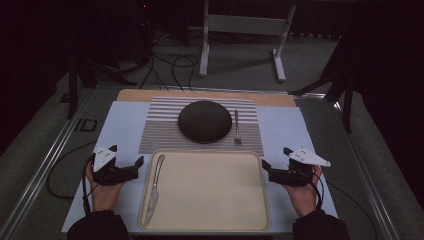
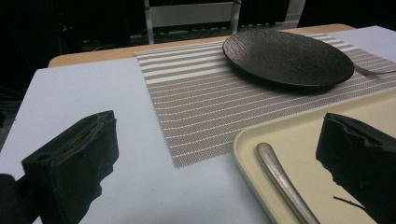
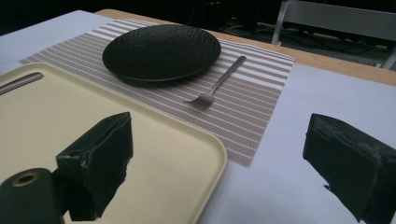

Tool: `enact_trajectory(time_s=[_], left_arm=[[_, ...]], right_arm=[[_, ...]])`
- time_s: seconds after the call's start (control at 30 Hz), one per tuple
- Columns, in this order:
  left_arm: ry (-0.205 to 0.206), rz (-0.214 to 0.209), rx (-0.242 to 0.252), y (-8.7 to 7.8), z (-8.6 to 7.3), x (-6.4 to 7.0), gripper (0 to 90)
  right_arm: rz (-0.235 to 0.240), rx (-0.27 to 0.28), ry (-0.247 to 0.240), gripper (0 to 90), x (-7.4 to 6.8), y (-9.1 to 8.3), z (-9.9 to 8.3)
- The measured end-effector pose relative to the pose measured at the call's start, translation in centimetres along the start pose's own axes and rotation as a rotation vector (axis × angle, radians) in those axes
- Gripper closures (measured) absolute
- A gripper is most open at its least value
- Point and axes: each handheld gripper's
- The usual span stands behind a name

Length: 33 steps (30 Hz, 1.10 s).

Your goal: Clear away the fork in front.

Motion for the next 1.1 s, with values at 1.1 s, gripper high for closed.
enact_trajectory(time_s=[1.1], left_arm=[[0.002,-0.001,0.008,-0.2,0.0,0.2,0.0]], right_arm=[[-0.029,-0.158,-0.025,8.9,1.0,6.2,6.4]])
Point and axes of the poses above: each handheld gripper's, and its own axes: y roughly forward along the jaws, z roughly out of its top, x roughly to its right, and after that the axes turned 5 degrees about -y, right-handed
